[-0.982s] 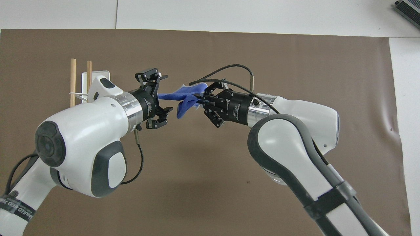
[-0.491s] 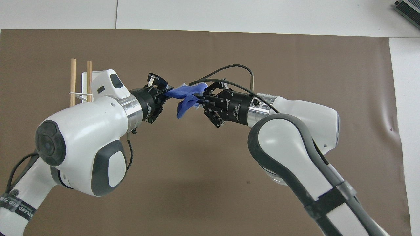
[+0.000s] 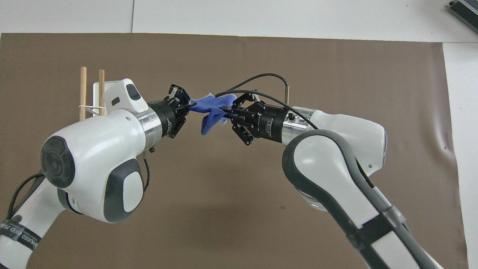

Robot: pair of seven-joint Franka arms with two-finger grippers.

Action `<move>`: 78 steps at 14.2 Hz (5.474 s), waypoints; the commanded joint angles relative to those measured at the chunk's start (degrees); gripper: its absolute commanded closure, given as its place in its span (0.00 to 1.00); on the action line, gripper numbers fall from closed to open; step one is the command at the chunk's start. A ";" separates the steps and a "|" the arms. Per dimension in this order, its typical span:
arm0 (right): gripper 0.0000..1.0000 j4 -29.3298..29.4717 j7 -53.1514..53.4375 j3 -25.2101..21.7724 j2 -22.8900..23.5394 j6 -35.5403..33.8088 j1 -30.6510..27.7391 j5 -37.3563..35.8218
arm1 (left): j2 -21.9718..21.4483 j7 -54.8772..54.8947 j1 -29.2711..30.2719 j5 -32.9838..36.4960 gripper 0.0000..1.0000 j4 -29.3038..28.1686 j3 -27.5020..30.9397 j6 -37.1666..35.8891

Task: Right arm passes towel to left arm to hang

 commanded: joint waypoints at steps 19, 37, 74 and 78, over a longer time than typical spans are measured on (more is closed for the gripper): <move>0.00 5.86 -27.97 -0.52 -0.51 -22.40 -18.14 -77.10 | 0.86 22.17 0.55 -0.75 1.00 0.89 22.46 -2.77; 0.00 24.34 -30.33 -7.37 -10.97 -58.21 -24.12 -77.63 | 0.42 31.67 1.08 -0.22 1.00 -2.96 34.43 -1.98; 0.00 20.39 -36.85 -7.56 -12.20 -59.10 -24.12 -78.78 | 5.33 35.63 1.17 10.97 0.00 8.93 33.20 -20.01; 0.00 20.13 -37.02 -7.64 -12.29 -59.19 -24.47 -78.60 | 8.94 38.34 0.99 21.83 0.00 23.99 32.50 -43.78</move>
